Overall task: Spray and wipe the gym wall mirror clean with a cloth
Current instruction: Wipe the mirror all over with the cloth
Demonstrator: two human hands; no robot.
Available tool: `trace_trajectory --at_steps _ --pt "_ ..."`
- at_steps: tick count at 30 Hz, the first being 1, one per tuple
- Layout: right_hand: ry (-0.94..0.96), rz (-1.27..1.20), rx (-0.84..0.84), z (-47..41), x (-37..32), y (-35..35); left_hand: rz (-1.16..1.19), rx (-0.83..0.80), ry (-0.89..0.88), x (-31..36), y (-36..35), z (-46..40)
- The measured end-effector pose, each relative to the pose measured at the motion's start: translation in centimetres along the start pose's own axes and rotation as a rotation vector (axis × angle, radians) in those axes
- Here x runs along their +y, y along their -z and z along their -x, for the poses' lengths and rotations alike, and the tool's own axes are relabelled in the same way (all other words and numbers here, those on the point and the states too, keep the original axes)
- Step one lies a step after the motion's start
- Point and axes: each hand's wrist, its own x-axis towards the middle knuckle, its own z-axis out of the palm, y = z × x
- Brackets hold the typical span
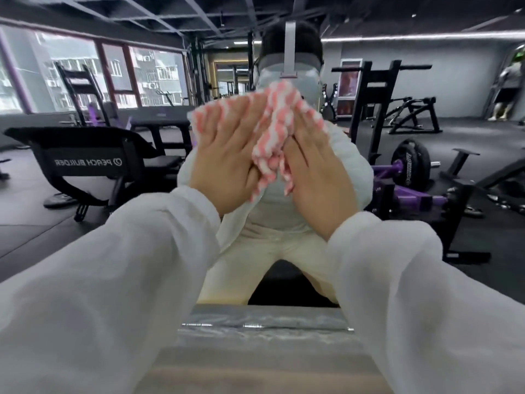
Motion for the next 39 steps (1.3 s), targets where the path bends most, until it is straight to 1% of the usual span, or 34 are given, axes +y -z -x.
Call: trace_trajectory --at_steps 3,4,5,6,8,9,10,11,12,13,14,15,16,17,18,19,20,21,22,23,24,25,26,27,28,30,31,33,34,35,37,39 --pt "0.121 0.041 -0.04 6.5 -0.3 -2.1 0.013 -0.121 -0.17 1.2 -1.7 6.0" --pt "0.179 0.079 -0.074 9.0 -0.6 -2.8 -0.039 -0.173 -0.239 1.8 -2.3 8.4" --pt "0.253 0.117 -0.138 11.8 -0.8 -3.2 -0.1 -0.245 -0.315 2.5 -2.9 11.0" --pt "0.315 0.14 -0.217 14.2 -1.1 -3.4 -0.14 -0.353 -0.385 3.4 -3.0 13.0" --pt "0.393 0.143 -0.438 18.7 -1.5 -3.9 -0.133 -0.569 -0.519 5.6 -2.8 16.6" --pt "0.419 0.166 -0.587 19.7 -2.0 -3.8 -0.107 -0.708 -0.604 6.5 -2.8 17.7" --pt "0.457 0.182 -0.712 20.8 -2.4 -4.0 -0.082 -0.914 -0.64 7.6 -3.0 19.4" --pt "0.477 0.172 -0.871 21.8 -2.8 -4.2 -0.072 -1.072 -0.652 8.5 -3.0 20.9" --pt "0.496 0.158 -0.986 23.0 -3.2 -4.7 -0.075 -1.086 -0.672 9.3 -3.0 21.9" --pt "0.438 0.108 -1.082 23.8 -3.7 -5.1 -0.058 -1.005 -0.67 10.0 -3.3 22.8" --pt "0.366 0.057 -1.081 24.3 -4.2 -5.6 -0.064 -0.914 -0.656 10.4 -3.6 23.3" --pt "0.299 0.037 -1.045 24.2 -5.0 -5.8 -0.085 -0.873 -0.672 10.3 -4.0 24.0" --pt "0.3 0.049 -1.052 24.0 -5.5 -5.5 -0.119 -0.861 -0.698 10.4 -4.3 24.5" --pt "0.284 0.088 -1.084 23.8 -5.6 -5.1 -0.154 -0.807 -0.735 10.1 -4.6 24.5" --pt "0.358 0.184 -1.019 24.1 -5.0 -4.7 -0.189 -0.735 -0.758 10.2 -4.9 24.4" --pt "0.36 0.221 -1.052 24.3 -4.7 -3.8 -0.189 -0.701 -0.715 10.7 -5.1 23.8" --pt "0.313 0.276 -1.025 24.9 -4.2 -3.1 -0.178 -0.681 -0.677 11.4 -5.3 23.2" --pt "0.169 0.305 -1.081 25.2 -3.6 -2.3 -0.136 -0.641 -0.636 12.3 -5.5 22.4" --pt "0.07 0.294 -1.128 25.9 -3.1 -1.7 -0.089 -0.596 -0.596 13.3 -5.6 21.3" --pt "-0.004 0.321 -1.11 25.9 -2.8 -1.2 -0.077 -0.542 -0.571 14.5 -5.8 20.0" --pt "-0.036 0.356 -1.149 25.2 -2.5 -0.5 -0.096 -0.471 -0.554 15.5 -6.0 18.6" --pt "-0.023 0.429 -1.153 24.3 -2.3 0.2 -0.099 -0.402 -0.516 16.2 -6.1 17.2" --pt "0.082 0.525 -1.059 23.7 -1.7 0.6 -0.072 -0.35 -0.451 16.3 -6.1 15.7" --pt "0.08 0.571 -1.075 22.2 -1.5 1.4 -0.035 -0.305 -0.385 15.9 -6.1 14.1" --pt "0.049 0.6 -1.051 20.4 -1.4 2.2 -0.012 -0.264 -0.335 15.1 -6.0 12.5" --pt "0.073 0.65 -0.88 16.2 -0.9 3.1 0.006 -0.204 -0.271 12.6 -5.4 8.6" --pt "0.0 0.6 -0.768 14.0 -0.2 3.2 0.001 -0.147 -0.243 11.1 -4.9 6.6" --pt "-0.174 0.409 -0.36 8.6 0.9 4.1 -0.016 -0.052 -0.183 7.7 -3.8 2.4" --pt "-0.236 0.278 -0.206 6.1 1.5 4.8 -0.03 -0.013 -0.145 6.1 -3.3 0.4" --pt "-0.246 0.221 -0.154 3.6 2.2 5.7 -0.061 0.024 -0.105 4.5 -2.7 -1.8" --pt "-0.176 0.28 -0.141 -0.7 3.6 7.0 -0.108 0.098 -0.006 2.1 -1.2 -6.1" --pt "-0.187 0.261 -0.084 -4.5 4.7 8.4 -0.092 0.078 0.06 0.8 0.8 -9.6"
